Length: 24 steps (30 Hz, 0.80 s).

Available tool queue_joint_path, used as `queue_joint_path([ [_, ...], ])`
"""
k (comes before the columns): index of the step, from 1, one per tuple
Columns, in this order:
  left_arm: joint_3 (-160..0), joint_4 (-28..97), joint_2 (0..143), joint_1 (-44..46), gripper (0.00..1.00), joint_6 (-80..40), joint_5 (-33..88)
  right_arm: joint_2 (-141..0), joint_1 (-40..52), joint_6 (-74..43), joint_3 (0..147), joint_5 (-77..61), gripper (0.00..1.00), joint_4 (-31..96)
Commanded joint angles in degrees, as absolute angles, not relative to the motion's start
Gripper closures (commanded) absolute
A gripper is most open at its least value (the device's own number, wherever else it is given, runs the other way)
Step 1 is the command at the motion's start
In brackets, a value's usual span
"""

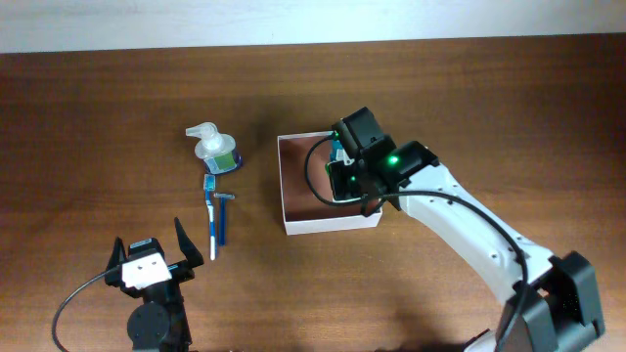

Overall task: Pack container
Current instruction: 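Lift the Dettol soap bar and carry it into the box, then lower the soap bar into the box and release it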

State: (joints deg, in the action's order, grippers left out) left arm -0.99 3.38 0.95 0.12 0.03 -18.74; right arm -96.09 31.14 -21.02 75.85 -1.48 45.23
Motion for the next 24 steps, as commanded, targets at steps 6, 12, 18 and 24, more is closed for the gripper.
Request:
queue_joint_path([
  [6,-0.64,3.25,0.78,-0.16,0.01,0.51,-19.33,-100.97,31.55,-21.56,76.82,-0.62,0.85,41.87],
  [12,-0.64,3.25,0.8,-0.19,0.01,0.51,-19.33,-104.09,31.55,-21.56,76.82,-0.58,0.85,41.06],
  [18,-0.64,3.25,0.8,-0.19,0.01,0.51,-19.33,-106.52,31.55,-21.56,76.79,-0.4,0.85,40.29],
  [24,-0.64,3.25,0.8,-0.16,0.01,0.51,-19.33,-107.2,31.55,-21.74,76.79,-0.43,0.85,40.62],
])
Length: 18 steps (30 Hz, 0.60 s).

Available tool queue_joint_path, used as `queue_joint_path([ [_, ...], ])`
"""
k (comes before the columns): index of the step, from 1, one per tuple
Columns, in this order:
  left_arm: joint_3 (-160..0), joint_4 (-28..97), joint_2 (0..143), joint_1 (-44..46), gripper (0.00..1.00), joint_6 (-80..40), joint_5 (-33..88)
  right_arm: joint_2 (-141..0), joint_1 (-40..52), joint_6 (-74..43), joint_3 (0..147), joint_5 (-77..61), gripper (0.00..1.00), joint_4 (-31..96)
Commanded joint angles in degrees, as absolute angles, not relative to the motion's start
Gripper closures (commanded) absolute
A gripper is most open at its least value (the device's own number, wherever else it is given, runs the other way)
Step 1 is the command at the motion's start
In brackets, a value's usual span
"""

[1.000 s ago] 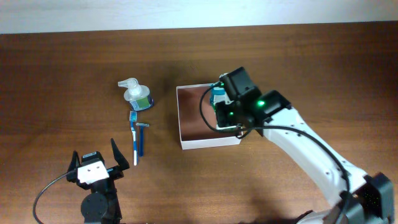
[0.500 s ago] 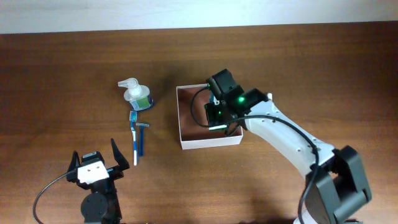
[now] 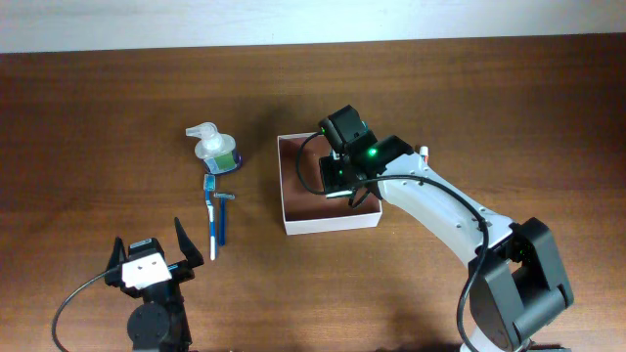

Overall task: Pack container
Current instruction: 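Lower the soap bar into the box and release it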

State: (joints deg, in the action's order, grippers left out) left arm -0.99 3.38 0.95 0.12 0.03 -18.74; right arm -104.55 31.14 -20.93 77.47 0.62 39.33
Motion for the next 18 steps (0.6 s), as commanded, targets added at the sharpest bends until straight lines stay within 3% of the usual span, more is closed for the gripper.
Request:
queue_joint_path([
  [1,-0.64,3.25,0.78,-0.16,0.01,0.51,-19.33,-107.2,31.55,-21.74,76.79,-0.43,0.85,40.69],
  [18,-0.64,3.25,0.78,-0.16,0.01,0.51,-19.33,-107.2,31.55,-22.0,76.79,-0.43,0.84,42.59],
])
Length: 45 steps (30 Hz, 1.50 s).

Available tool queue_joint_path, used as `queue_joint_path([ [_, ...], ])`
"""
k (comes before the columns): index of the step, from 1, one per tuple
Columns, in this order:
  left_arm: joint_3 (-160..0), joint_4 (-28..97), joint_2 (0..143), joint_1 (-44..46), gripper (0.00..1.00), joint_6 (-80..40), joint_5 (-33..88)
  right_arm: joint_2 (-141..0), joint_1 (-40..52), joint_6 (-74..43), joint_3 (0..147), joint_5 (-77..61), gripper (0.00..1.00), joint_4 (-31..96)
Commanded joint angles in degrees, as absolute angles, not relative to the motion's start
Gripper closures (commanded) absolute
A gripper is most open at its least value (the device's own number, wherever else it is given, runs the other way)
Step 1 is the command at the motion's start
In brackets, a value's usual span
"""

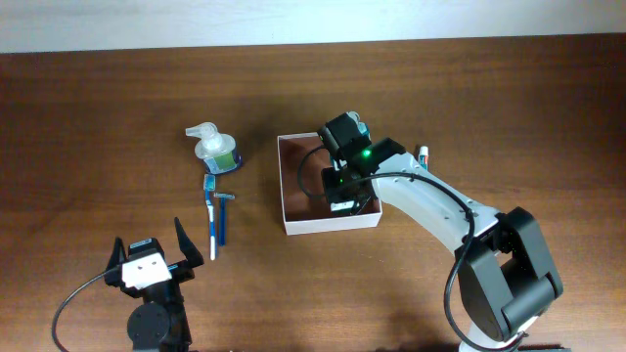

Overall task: Pack container
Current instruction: 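Lower the soap bar into the box and release it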

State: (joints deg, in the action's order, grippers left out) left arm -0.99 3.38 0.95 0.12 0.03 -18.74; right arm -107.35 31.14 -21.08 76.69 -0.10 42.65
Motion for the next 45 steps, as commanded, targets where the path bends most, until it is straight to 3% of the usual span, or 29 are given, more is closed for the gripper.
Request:
queue_joint_path([
  [1,-0.64,3.25,0.78,-0.19,0.01,0.51,-19.33,-107.2,31.55,-22.0,76.79,-0.43,0.84,42.59],
  [13,-0.64,3.25,0.78,-0.19,0.01,0.51,-19.33,-107.2,31.55,-21.98,76.77,-0.43,0.83,42.61],
  [14,-0.64,3.25,0.8,-0.16,0.01,0.54,-19.33,-107.22,31.55,-21.98,76.77,-0.43,0.73,42.63],
  [15,-0.64,3.25,0.78,-0.19,0.01,0.51,-19.33,-107.2,31.55,-21.98,76.77,-0.43,0.7,42.63],
  [23,-0.64,3.25,0.8,-0.16,0.01,0.51,-19.33,-107.2,31.55,-21.98,76.77,-0.43,0.69,42.83],
  [30,-0.64,3.25,0.78,-0.16,0.01,0.51,-19.31,-107.2,31.55,-21.98,76.77,-0.45,0.58,43.11],
  [45,-0.64,3.25,0.78,-0.16,0.01,0.51,-19.31,-104.77,31.44,-21.87,77.91,-0.4,0.57,45.15],
])
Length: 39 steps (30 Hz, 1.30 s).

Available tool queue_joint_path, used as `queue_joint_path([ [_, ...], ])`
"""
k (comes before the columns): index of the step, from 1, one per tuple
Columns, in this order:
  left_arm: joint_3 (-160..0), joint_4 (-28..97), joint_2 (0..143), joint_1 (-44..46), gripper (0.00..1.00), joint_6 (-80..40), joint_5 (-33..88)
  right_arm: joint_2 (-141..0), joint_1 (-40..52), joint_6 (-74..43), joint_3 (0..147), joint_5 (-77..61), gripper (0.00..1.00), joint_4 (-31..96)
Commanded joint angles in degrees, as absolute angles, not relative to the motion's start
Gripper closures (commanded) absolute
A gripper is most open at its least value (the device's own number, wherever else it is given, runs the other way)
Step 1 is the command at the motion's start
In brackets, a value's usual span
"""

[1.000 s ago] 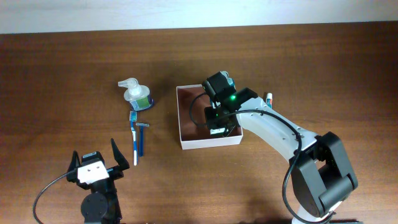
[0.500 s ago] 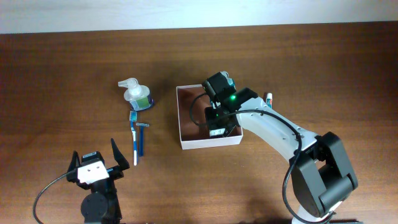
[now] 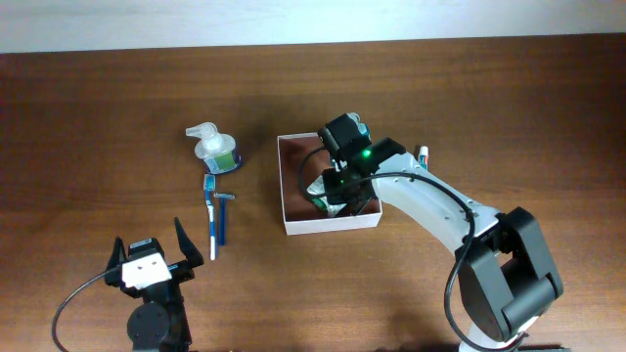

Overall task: Pack container
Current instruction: 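Lower the soap bar into the box and release it, then move the right gripper to the Colgate toothpaste tube and lower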

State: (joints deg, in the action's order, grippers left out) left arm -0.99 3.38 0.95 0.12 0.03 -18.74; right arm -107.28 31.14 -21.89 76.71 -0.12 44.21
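The container is a white box (image 3: 331, 224) with a brown floor, standing at the middle of the table. My right gripper (image 3: 331, 192) reaches down into it, its fingers mostly hidden under the wrist, and they seem open. A green-and-white item (image 3: 317, 186) lies on the box floor just left of the gripper. Left of the box lie a clear pump bottle (image 3: 213, 149), a blue razor (image 3: 224, 201) and a blue-and-white toothbrush (image 3: 212, 227). My left gripper (image 3: 152, 246) rests open near the front left edge, holding nothing.
A small white tube with a red cap (image 3: 423, 154) lies just right of the box, beside the right arm. The arm's white links stretch from the box to the front right corner.
The right arm has stayed where it was inside the box. A green-and-white item now shows on the box floor left of the gripper, where none showed before. The left arm is unmoved.
My right gripper held a blue-green item over the box's back right part. It then stood further left over the box, then lower inside it. Now the item lies on the box floor beside the gripper. The left gripper stayed open at the front left throughout.
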Motion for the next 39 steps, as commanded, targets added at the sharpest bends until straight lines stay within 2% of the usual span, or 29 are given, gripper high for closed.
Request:
queue_joint_path([
  [1,-0.64,3.25,0.78,-0.16,0.01,0.54,-19.33,-104.33,31.44,-21.69,78.46,-0.43,0.57,45.95],
  [20,-0.64,3.25,0.8,-0.16,0.01,0.51,-19.31,-94.85,30.94,-20.86,82.83,2.98,0.57,55.44],
  [32,-0.64,3.25,0.78,-0.19,0.01,0.54,-19.33,-92.03,18.06,-20.86,82.78,5.19,0.56,62.98],
  [36,-0.64,3.25,0.78,-0.16,0.01,0.51,-19.33,-92.31,14.24,-20.88,82.13,5.19,0.51,62.81],
  [39,-0.64,3.25,0.8,-0.16,0.01,0.51,-19.33,-92.31,12.58,-20.88,80.84,5.19,0.51,61.52],
])
